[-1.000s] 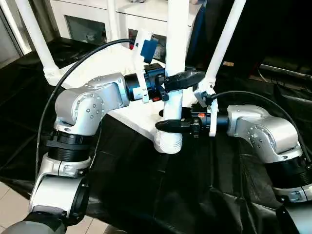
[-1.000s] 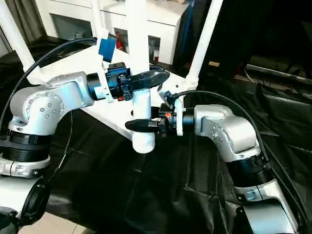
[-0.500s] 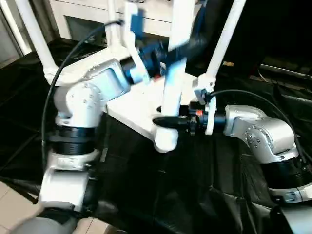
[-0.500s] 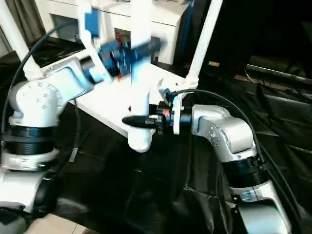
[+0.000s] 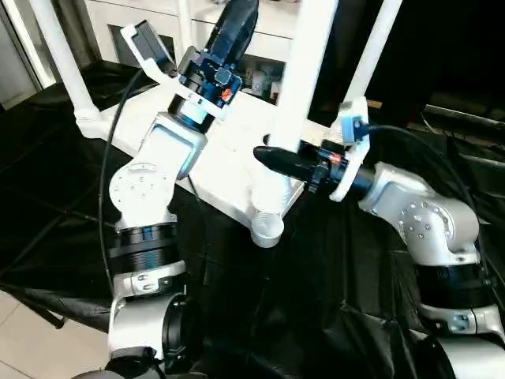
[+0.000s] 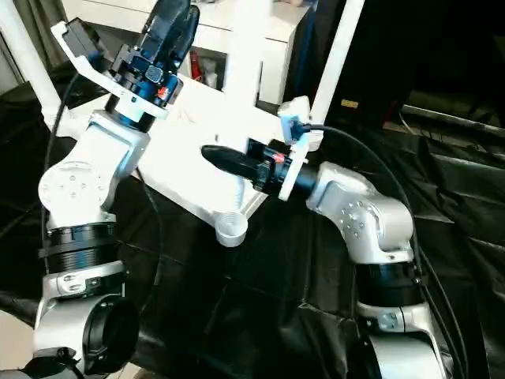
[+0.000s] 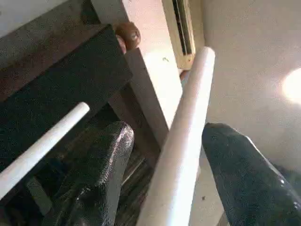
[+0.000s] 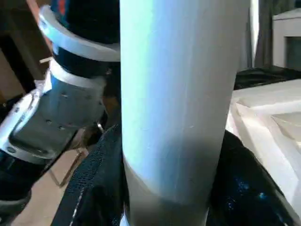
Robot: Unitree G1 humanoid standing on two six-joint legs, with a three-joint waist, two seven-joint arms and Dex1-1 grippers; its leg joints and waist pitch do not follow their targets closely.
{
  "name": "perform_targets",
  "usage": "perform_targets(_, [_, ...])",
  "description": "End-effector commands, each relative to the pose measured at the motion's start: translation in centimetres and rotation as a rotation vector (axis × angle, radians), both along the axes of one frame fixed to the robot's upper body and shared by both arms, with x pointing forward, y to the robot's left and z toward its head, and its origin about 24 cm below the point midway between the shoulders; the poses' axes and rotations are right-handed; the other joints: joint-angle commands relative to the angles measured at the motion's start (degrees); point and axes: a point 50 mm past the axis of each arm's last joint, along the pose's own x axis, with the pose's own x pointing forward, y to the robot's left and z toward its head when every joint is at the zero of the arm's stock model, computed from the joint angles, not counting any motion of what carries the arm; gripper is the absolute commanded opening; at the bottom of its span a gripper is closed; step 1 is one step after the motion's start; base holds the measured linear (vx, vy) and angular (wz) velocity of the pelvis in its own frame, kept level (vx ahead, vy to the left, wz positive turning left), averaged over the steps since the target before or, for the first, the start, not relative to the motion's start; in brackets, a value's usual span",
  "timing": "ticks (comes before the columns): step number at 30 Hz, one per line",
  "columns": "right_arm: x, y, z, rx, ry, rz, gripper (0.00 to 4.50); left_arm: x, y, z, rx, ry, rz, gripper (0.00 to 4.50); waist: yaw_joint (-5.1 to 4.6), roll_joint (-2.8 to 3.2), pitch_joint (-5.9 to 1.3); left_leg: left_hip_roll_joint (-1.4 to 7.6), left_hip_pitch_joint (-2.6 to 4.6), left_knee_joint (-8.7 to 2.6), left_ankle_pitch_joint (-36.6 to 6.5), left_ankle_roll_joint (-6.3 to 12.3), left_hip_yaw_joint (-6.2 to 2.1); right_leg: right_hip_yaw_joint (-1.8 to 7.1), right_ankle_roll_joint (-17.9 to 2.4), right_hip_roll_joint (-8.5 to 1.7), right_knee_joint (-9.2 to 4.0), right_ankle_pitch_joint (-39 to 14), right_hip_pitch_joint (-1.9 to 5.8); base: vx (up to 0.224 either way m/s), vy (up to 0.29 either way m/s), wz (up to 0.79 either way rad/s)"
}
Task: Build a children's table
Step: Pick table leg
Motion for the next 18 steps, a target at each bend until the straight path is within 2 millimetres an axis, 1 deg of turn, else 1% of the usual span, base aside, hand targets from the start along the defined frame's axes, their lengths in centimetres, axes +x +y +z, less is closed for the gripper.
perform_targets(1, [0.1,-0.8,0.8,0.027,-0.037,-0.079,1.88,0.3,-0.4,-0.8,0.189,-0.013,0.063,2.88,-0.14,1.14,-4.57,2.42,2.37,-5.44,-20.50,-4.29,-1.48,1.62,-7.65,-2.60,-5.31,-19.02,2.11,0.000,0.000,0.00])
perform_targets(2, [0.1,-0.9,0.8,0.027,-0.036,-0.092,1.88,0.4,-0.3,-1.1,0.226,-0.013,0.086,2.88,-0.23,1.09,-4.66,2.39,2.35,-5.39,-20.36,-4.38,-1.48,1.66,-7.33,-2.58,-5.03,-18.86,2.23,0.000,0.000,0.00])
perform_targets(3, [0.1,-1.0,0.6,0.014,-0.038,-0.097,1.88,1.1,0.0,-1.6,0.297,0.026,0.131,2.88,-0.16,1.46,-4.67,2.42,2.36,-5.40,-19.91,-4.59,-1.50,1.71,-7.07,-2.73,-5.03,-18.78,2.29,0.000,0.000,0.00])
perform_targets(4, [0.0,-1.3,0.4,0.000,-0.037,-0.102,1.88,1.7,0.3,-2.3,0.390,0.059,0.193,2.88,-0.14,1.52,-4.64,2.36,2.39,-5.39,-20.03,-4.60,-1.43,1.75,-6.50,-2.64,-5.30,-19.11,2.15,0.000,0.000,0.00])
perform_targets(5, [0.0,-1.3,0.4,-0.003,-0.036,-0.106,1.88,1.9,0.4,-2.5,0.428,0.061,0.218,2.88,-0.10,1.46,-4.60,2.30,2.46,-5.46,-20.23,-4.63,-1.51,1.81,-5.34,-2.57,-5.35,-19.77,2.10,0.000,0.000,0.00])
perform_targets(6, [0.0,-1.4,0.3,-0.007,-0.033,-0.113,1.88,2.2,0.5,-2.9,0.488,0.061,0.257,2.88,-0.16,1.47,-4.60,2.29,2.35,-5.50,-20.12,-4.72,-1.52,1.82,-4.98,-2.61,-5.28,-20.03,2.21,0.000,0.000,0.00])
perform_targets(7, [0.0,-1.6,0.1,-0.013,-0.029,-0.134,1.88,3.0,0.9,-3.7,0.587,0.114,0.339,2.88,-0.01,1.63,-4.79,2.42,2.20,-5.54,-19.16,-4.94,-1.67,1.83,-4.55,-2.79,-5.26,-19.28,2.25,0.000,0.000,0.00])
perform_targets(8, [0.0,-1.6,0.1,-0.013,-0.029,-0.134,1.88,3.0,0.9,-3.7,0.587,0.114,0.339,2.88,-0.04,1.68,-4.81,2.42,2.29,-5.50,-19.19,-5.14,-1.65,1.82,-4.44,-2.72,-5.18,-18.82,2.14,0.000,0.000,0.00])
perform_targets(9, [0.1,-1.7,0.0,-0.020,-0.028,-0.159,1.88,3.5,1.3,-4.4,0.673,0.140,0.411,2.88,-0.10,1.53,-4.94,2.34,2.20,-5.43,-18.54,-5.06,-1.60,1.75,-5.50,-2.79,-4.94,-17.53,2.34,0.000,0.000,0.00])
perform_targets(10, [0.2,-1.7,-0.1,-0.023,-0.028,-0.167,1.88,3.7,1.5,-4.6,0.703,0.148,0.436,2.88,0.01,1.73,-4.99,2.42,2.16,-5.44,-18.15,-5.01,-1.73,1.75,-5.54,-2.80,-4.98,-16.89,2.23,0.000,0.000,0.00])
perform_targets(11, [0.2,-1.7,-0.1,-0.023,-0.028,-0.167,1.88,3.7,1.5,-4.6,0.703,0.148,0.436,2.88,-0.14,1.70,-4.96,2.34,2.18,-5.40,-17.96,-5.07,-1.61,1.74,-6.13,-2.72,-4.70,-15.76,2.24,0.000,0.000,0.00])
perform_targets(12, [0.3,-1.9,-0.3,-0.044,-0.032,-0.203,1.88,4.3,2.3,-5.4,0.822,0.158,0.521,2.88,0.01,2.01,-5.03,2.39,2.19,-5.37,-17.71,-4.99,-1.68,1.72,-6.62,-2.75,-4.83,-14.96,2.17,0.000,0.000,0.00])
perform_targets(13, [0.5,-2.1,-0.5,-0.078,-0.054,-0.254,1.88,4.5,3.3,-6.3,0.966,0.122,0.577,2.88,-0.07,2.33,-4.99,2.37,2.29,-5.35,-18.12,-5.22,-1.64,1.75,-6.39,-2.69,-4.75,-14.98,2.04,0.000,0.000,0.00])
perform_targets(14, [0.6,-2.3,-0.6,-0.084,-0.067,-0.307,1.88,4.4,4.0,-7.0,1.124,0.029,0.579,2.88,-0.16,2.14,-4.93,2.18,2.18,-5.51,-18.57,-4.93,-1.81,1.74,-4.60,-2.66,-5.34,-16.73,1.97,0.000,0.000,0.00])
perform_targets(15, [0.6,-2.3,-0.6,-0.084,-0.067,-0.307,1.88,4.4,4.0,-7.0,1.124,0.029,0.579,2.88,-0.53,2.16,-5.13,2.14,2.02,-5.57,-17.76,-5.56,-1.74,1.76,-4.58,-2.72,-4.66,-16.00,2.36,0.000,0.000,0.00])
perform_targets(16, [0.6,-2.5,-1.0,-0.116,-0.090,-0.355,1.88,4.2,4.5,-7.3,1.191,-0.042,0.533,2.88,-0.40,2.58,-5.17,2.23,2.15,-5.52,-17.27,-5.74,-1.73,1.76,-5.05,-2.80,-4.65,-15.22,2.22,0.000,0.000,0.00])
perform_targets(17, [0.3,-2.5,-1.4,-0.161,-0.125,-0.370,1.88,4.1,4.7,-7.0,1.181,-0.060,0.490,2.88,-0.45,2.45,-5.17,2.28,2.34,-5.38,-16.68,-5.82,-1.45,1.82,-6.56,-2.74,-4.53,-13.47,1.92,0.000,0.000,0.00])
perform_targets(18, [-0.1,-2.3,-1.9,-0.194,-0.144,-0.364,1.88,4.3,4.5,-6.3,1.156,-0.068,0.483,2.88,-0.48,2.35,-5.20,2.26,2.24,-5.34,-16.12,-5.96,-1.41,1.79,-7.54,-2.69,-4.28,-12.09,2.07,0.000,0.000,0.00])
